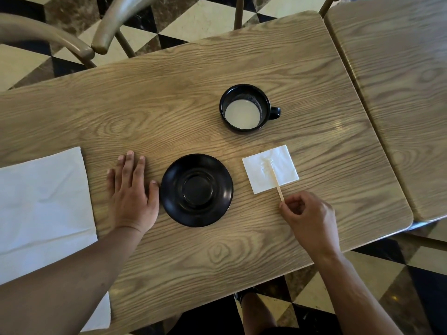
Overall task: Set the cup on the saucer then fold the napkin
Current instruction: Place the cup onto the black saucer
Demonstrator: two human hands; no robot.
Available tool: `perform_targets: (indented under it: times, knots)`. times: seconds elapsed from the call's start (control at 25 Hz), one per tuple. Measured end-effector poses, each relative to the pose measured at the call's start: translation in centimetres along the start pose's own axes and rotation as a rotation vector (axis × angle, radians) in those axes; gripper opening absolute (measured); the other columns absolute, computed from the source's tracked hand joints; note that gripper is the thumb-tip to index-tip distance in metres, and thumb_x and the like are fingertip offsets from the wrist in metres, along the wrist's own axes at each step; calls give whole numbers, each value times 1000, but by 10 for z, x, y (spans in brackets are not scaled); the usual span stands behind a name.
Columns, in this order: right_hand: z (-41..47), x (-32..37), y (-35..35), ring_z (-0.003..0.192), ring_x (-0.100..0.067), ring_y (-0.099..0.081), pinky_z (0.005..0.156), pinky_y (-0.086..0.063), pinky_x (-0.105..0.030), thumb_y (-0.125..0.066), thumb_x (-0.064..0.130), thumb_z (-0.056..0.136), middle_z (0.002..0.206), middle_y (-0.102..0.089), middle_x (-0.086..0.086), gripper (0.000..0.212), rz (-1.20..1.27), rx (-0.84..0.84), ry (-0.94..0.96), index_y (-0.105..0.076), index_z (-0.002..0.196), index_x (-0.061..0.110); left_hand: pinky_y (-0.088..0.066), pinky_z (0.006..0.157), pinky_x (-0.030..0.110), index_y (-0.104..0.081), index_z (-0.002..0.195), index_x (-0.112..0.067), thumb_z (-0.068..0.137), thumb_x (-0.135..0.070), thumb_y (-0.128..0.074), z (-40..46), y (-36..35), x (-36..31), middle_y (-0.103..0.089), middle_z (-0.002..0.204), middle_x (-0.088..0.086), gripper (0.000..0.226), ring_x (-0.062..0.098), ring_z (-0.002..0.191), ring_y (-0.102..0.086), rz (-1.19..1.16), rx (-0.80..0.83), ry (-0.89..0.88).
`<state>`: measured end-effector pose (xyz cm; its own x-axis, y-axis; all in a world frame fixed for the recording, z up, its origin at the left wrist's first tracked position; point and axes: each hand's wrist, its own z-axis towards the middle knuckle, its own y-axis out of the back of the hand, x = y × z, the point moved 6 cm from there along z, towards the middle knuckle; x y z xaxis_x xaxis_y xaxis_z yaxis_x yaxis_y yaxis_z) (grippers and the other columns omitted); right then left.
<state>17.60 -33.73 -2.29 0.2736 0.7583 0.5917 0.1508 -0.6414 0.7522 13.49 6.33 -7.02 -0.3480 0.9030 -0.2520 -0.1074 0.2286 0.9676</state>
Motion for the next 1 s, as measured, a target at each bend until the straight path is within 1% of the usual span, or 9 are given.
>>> perform_targets:
  times: [0.08, 0.16, 0.28, 0.4, 0.52, 0.6, 0.68, 0.8, 1.0]
  knots:
    - [12, 10, 2, 77, 4, -63, 63, -43, -8, -76, 32, 82, 77, -68, 15, 7, 26, -31, 5, -71, 81, 27, -8, 128, 52, -38, 155, -13, 97, -40, -37, -1, 1, 0, -25, 169, 10, 65, 27, 158, -15, 4, -3, -2]
    - [38, 27, 7, 75, 3, -63, 63, -43, -6, -70, 29, 87, 74, -69, 14, 1, 110, -71, 20, -70, 86, 27, -10, 128, 53, -39, 155, -12, 97, -39, -37, -1, 2, -1, -26, 168, 11, 64, 27, 158, -15, 9, -6, -4]
    - [93, 59, 8, 58, -3, -64, 55, -41, -7, -59, 32, 94, 71, -70, 8, 12, 261, 1, 43, -69, 100, 35, -13, 127, 55, -40, 155, -12, 96, -39, -38, -1, 3, -3, -28, 168, 12, 64, 29, 158, -17, 12, -18, -11]
    - [140, 90, 8, 53, -11, -58, 57, -48, -23, -50, 31, 100, 70, -67, 4, 22, 379, 91, 125, -69, 110, 35, -14, 127, 55, -41, 154, -11, 96, -39, -38, -1, 3, -2, -29, 167, 12, 64, 30, 157, -19, 15, -37, -20]
    - [169, 105, 7, 52, -7, -56, 58, -48, -27, -48, 34, 101, 63, -63, 8, 24, 258, 142, 208, -71, 103, 36, -14, 127, 55, -42, 153, -11, 95, -39, -39, -1, 2, -1, -30, 166, 13, 64, 30, 157, -20, 23, -52, -25]
    - [182, 105, 5, 51, -7, -55, 58, -47, -31, -46, 41, 98, 61, -61, 7, 28, 114, 216, 220, -70, 94, 25, -14, 127, 55, -43, 152, -11, 95, -39, -40, 0, 1, -1, -31, 166, 13, 64, 31, 156, -21, 28, -60, -30]
    - [187, 102, 0, 52, -13, -56, 56, -46, -33, -45, 41, 101, 65, -61, 1, 33, 55, 368, 211, -61, 88, 14, -14, 127, 55, -42, 152, -12, 95, -39, -39, 1, -1, -1, -31, 166, 12, 64, 31, 156, -21, 32, -59, -35]
    - [185, 102, -7, 55, -19, -60, 55, -46, -33, -40, 30, 109, 75, -62, -8, 29, 154, 571, 164, -54, 88, 14, -15, 127, 55, -41, 153, -12, 95, -39, -39, 0, -2, 1, -30, 166, 11, 64, 31, 157, -21, 41, -59, -36]
    - [185, 104, -14, 61, -25, -59, 60, -44, -36, -38, 20, 111, 82, -61, -13, 28, 250, 640, 117, -55, 90, 12, -16, 126, 55, -41, 153, -13, 96, -39, -39, 1, -3, 1, -30, 167, 11, 63, 31, 157, -21, 44, -67, -44]
